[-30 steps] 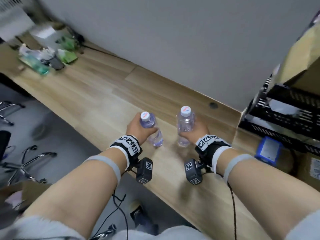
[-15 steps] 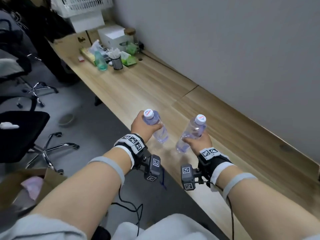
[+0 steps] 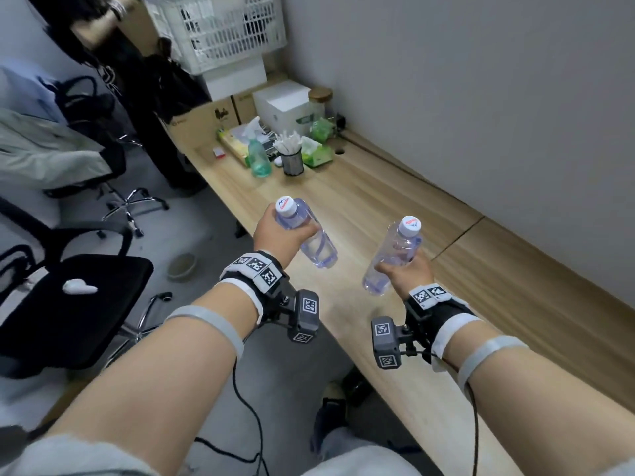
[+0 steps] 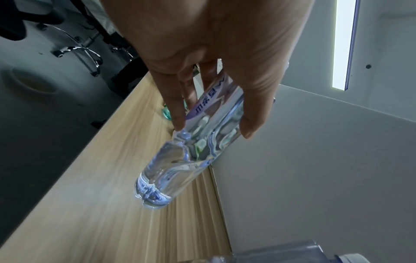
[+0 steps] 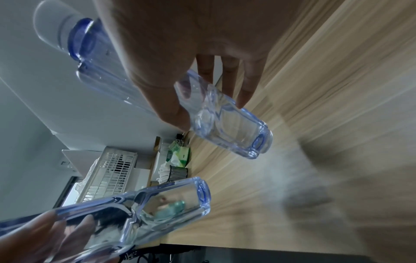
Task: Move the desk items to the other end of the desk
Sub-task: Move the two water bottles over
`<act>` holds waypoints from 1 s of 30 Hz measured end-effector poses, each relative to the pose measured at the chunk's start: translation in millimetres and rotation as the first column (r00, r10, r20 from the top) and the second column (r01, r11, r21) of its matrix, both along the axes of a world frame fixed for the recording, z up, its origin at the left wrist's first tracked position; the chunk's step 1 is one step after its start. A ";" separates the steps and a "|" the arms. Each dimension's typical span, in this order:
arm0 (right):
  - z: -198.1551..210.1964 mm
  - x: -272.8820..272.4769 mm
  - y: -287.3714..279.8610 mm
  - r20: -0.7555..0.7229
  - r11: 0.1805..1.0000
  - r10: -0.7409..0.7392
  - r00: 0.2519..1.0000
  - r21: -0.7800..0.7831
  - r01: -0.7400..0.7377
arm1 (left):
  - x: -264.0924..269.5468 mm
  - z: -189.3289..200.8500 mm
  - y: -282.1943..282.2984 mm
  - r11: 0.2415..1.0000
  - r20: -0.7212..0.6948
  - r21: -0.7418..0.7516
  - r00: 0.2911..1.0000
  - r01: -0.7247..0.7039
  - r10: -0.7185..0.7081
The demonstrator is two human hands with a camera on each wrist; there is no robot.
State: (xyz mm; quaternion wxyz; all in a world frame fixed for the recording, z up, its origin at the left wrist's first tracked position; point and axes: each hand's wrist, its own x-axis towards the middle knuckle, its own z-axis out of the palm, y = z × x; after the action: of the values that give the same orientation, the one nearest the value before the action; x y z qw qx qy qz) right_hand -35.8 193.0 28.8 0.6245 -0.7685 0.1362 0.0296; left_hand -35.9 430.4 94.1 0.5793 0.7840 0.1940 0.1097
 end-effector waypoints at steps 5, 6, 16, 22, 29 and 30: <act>-9.7 98.4 53.2 -0.006 0.999 0.010 1.000 0.041 -0.009 | 104.7 -5.9 50.7 0.999 -0.021 0.026 0.999 0.032 -0.032; -8.9 114.7 60.6 -0.004 0.999 0.012 1.000 0.044 -0.011 | 123.4 -6.8 58.5 0.999 -0.020 0.029 0.999 0.044 -0.044; -1.7 235.1 86.3 -0.091 0.983 -0.061 0.994 -0.176 0.044 | 287.3 -25.3 96.7 0.993 -0.035 -0.016 0.992 0.121 -0.122; -11.2 323.1 102.9 -0.158 0.946 -0.164 0.974 -0.306 0.109 | 409.7 -41.9 98.7 0.962 0.015 -0.043 0.963 0.269 -0.268; -23.0 421.1 111.3 -0.221 0.900 -0.251 0.942 -0.413 0.142 | 530.3 -77.9 74.8 0.908 -0.030 -0.043 0.908 0.417 -0.418; -27.4 436.8 110.4 -0.220 0.894 -0.265 0.939 -0.421 0.154 | 543.3 -79.7 71.2 0.903 -0.028 -0.049 0.903 0.427 -0.429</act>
State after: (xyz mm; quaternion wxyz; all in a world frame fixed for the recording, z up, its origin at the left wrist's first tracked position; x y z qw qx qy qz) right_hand 401.0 303.4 1.5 0.4299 -0.8484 0.3063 0.0384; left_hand 507.5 501.6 14.4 0.6018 0.7971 0.0305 -0.0393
